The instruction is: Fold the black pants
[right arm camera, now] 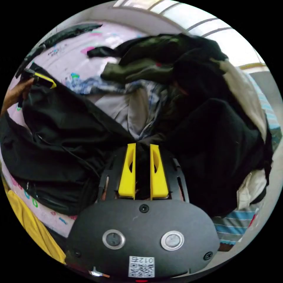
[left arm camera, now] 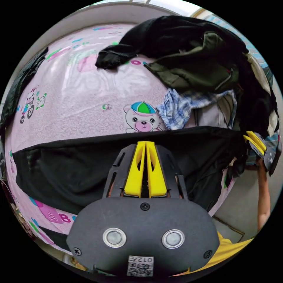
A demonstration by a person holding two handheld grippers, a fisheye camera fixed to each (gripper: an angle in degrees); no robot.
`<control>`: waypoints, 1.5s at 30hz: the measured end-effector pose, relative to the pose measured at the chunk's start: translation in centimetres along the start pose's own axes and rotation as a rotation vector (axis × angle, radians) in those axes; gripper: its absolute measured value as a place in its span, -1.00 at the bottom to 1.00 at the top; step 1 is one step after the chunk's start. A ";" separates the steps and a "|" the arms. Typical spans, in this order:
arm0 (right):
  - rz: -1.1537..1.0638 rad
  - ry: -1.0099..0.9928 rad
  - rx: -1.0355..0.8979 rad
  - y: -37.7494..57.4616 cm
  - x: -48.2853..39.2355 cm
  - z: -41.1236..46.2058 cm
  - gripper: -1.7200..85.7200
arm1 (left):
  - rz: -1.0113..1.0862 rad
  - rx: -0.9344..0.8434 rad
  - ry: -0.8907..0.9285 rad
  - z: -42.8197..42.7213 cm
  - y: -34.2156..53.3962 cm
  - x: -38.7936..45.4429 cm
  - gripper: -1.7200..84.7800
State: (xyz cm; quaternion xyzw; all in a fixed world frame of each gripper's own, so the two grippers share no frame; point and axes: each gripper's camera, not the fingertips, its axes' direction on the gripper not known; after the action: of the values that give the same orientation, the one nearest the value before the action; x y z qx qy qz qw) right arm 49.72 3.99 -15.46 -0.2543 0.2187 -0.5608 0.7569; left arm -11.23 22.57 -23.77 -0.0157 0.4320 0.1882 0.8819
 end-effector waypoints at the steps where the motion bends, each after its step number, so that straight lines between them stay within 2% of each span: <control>1: 0.005 -0.001 0.093 1.5 -0.9 -1.9 -0.83 | -0.012 0.045 0.025 -1.7 0.6 -0.7 -0.95; 3: -0.078 -0.091 0.117 3.9 -3.2 -3.4 -0.84 | -0.008 0.111 0.068 -4.5 2.3 -1.6 -0.95; 6: -0.303 -0.315 0.013 9.3 -8.8 -3.6 -0.83 | -0.017 0.151 0.117 -8.7 7.3 -3.2 -0.95; 9: -0.512 -0.373 -0.097 15.1 -14.6 -3.1 -0.81 | -0.061 0.137 0.159 -11.7 14.0 -5.4 -0.95; 12: -0.633 -0.352 -0.112 18.8 -18.5 -3.1 -0.79 | -0.189 0.107 0.180 -14.2 21.4 -8.3 -0.95; 17: -0.800 -0.232 -0.095 21.3 -23.2 -2.2 -0.79 | -0.538 0.088 0.236 -18.4 34.1 -14.9 -0.95; 22: -0.917 -0.124 -0.057 22.1 -26.6 -1.6 -0.85 | -0.799 0.104 0.246 -22.0 42.6 -20.3 -0.94; 26: -0.949 -0.085 -0.056 22.6 -28.2 -2.3 -0.84 | -1.025 0.172 0.254 -25.3 48.5 -24.4 -0.91; 30: -0.938 -0.029 -0.042 23.5 -29.8 -2.9 -0.79 | -1.145 0.238 0.302 -27.5 51.4 -27.3 -0.88; 37: -0.898 -0.029 -0.097 23.1 -32.7 -2.1 -0.80 | -1.362 0.488 0.403 -31.4 54.7 -31.1 -0.86; 39: -0.873 -0.033 -0.107 22.8 -33.1 -2.0 -0.80 | -1.378 0.463 0.412 -31.9 54.7 -31.7 -0.86; 43: -0.803 -0.072 -0.146 21.9 -33.6 -1.7 -0.81 | -1.382 0.429 0.309 -34.5 54.7 -32.0 -0.87; 45: -0.791 -0.078 -0.154 21.8 -33.8 -1.6 -0.81 | -1.364 0.422 0.344 -34.9 54.7 -32.3 -0.88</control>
State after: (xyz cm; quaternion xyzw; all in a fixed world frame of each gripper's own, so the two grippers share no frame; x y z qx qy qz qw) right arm 55.49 41.49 -28.93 -0.3958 0.1165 -0.7807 0.4694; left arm -74.48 56.39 -13.44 -0.1402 0.4857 -0.4947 0.7069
